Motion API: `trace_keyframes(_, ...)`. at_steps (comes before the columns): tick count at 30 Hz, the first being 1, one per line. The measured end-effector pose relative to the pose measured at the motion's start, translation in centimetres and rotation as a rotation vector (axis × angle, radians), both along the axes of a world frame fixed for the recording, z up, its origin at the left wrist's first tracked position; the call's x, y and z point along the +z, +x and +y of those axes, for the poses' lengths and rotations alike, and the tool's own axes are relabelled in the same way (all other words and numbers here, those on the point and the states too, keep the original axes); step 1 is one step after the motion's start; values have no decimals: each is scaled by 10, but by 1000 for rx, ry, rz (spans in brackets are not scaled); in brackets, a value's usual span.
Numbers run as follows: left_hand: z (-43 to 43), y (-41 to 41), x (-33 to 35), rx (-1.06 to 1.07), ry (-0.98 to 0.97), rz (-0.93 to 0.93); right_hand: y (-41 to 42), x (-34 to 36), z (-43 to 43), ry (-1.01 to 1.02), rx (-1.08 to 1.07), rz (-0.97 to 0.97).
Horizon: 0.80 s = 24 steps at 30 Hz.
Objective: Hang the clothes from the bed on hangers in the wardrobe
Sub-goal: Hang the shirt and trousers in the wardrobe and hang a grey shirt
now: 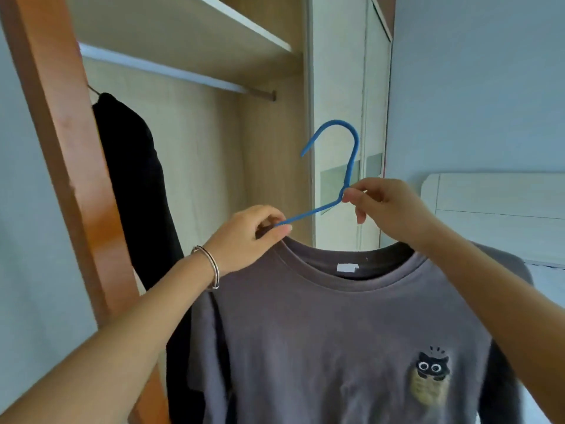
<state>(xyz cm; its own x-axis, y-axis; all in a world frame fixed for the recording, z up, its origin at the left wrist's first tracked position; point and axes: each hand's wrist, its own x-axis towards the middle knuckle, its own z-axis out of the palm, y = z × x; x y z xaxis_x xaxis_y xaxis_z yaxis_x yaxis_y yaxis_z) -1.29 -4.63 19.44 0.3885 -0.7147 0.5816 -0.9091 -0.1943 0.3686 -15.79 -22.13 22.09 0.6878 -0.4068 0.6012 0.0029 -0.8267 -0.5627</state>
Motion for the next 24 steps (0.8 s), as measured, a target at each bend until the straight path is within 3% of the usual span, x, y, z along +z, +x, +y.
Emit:
trace_keyframes(3,-42,8,11,-143,13,-68,30,-1,-10,-4,-40,6)
trace_keyframes(10,-101,93,26,-126,-123,-87,85,22,-31,73,-48,-40)
trace_keyframes(13,-113,132,40,-70,-286,-97,86,34,-57,-41,-188,-12)
trace_keyframes(18,-130,192,52,4,-460,-105,100,24,-99,-165,-284,334)
trace_keyframes(24,-161,265,47,159,-545,-106,176,13,-128,-321,-242,267)
